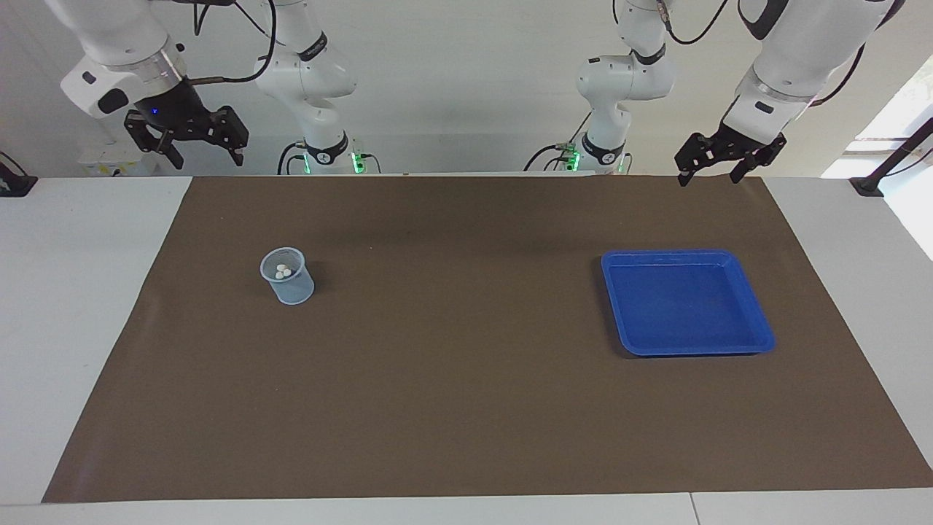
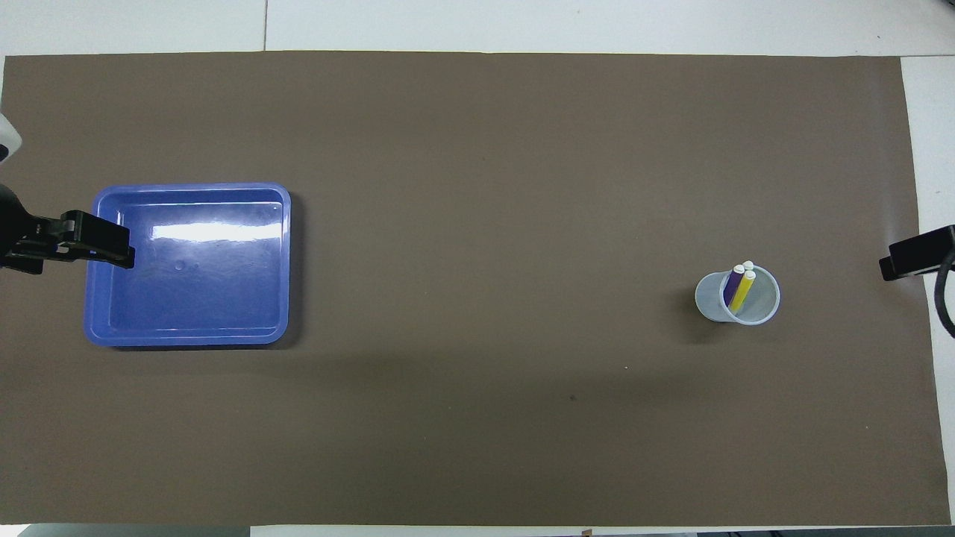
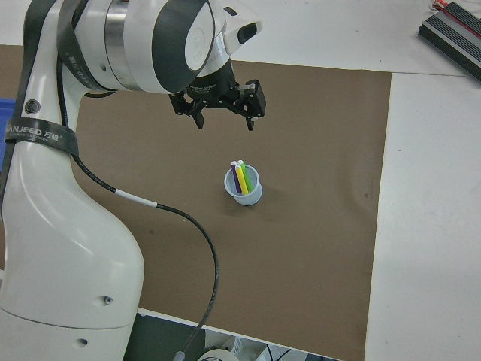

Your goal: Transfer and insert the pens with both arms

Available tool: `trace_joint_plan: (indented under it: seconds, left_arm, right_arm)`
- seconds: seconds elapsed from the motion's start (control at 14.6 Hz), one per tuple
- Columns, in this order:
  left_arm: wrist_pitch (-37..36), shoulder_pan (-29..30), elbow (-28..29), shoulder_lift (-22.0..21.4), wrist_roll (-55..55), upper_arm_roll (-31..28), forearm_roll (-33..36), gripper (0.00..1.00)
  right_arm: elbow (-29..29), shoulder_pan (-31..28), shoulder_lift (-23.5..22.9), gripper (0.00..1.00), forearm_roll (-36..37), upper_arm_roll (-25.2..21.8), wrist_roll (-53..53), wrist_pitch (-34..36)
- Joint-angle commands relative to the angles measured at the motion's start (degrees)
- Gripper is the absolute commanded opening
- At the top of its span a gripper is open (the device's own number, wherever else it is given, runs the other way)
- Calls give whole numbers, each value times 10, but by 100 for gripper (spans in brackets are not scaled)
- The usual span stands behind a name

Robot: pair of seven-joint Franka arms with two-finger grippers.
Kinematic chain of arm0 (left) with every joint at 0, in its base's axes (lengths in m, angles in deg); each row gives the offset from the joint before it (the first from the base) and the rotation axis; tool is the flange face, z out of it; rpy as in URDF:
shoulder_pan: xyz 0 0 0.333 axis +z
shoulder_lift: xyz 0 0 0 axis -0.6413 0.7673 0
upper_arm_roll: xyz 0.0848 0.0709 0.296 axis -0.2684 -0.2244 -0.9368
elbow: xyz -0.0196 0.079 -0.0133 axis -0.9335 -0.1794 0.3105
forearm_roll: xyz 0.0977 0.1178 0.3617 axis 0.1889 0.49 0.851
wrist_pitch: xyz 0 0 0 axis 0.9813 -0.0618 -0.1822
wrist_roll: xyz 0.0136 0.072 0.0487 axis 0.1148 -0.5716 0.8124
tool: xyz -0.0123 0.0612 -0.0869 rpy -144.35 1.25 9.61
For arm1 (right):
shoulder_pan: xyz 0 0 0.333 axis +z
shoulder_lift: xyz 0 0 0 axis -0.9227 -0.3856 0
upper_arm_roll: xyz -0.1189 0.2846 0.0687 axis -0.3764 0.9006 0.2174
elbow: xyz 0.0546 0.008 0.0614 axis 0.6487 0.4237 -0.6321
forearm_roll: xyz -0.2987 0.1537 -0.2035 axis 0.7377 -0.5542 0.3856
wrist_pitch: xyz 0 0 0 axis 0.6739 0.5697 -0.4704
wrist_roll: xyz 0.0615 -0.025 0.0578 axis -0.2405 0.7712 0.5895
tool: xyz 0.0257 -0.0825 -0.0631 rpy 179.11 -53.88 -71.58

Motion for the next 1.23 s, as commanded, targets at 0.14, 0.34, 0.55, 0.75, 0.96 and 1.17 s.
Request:
trace_joint_plan:
  seconds: [0.14,0.34,0.55,0.75,0.96,1.17]
  left_arm:
    - [11,16,15,-12,1,6,-5,100]
    - [14,15,15,-12,0,6,-5,100]
    - [11,10,17,-15,0,6,-4,100]
    - [12,11,17,-16,0,6,-4,100]
    - [11,11,17,-18,0,6,-4,100]
    - [9,14,18,-18,0,6,-4,100]
  right_arm:
    - [-11,-6,-6,100,13,-1,-5,4]
    - [-11,-5,-6,100,11,0,-4,3]
    - [-11,-5,-1,100,8,0,-4,3]
    - [-11,-7,0,100,-10,-1,-6,-4]
    - [-11,-5,1,100,-7,2,-6,-4]
    - [-11,-5,1,100,-6,2,-6,-3]
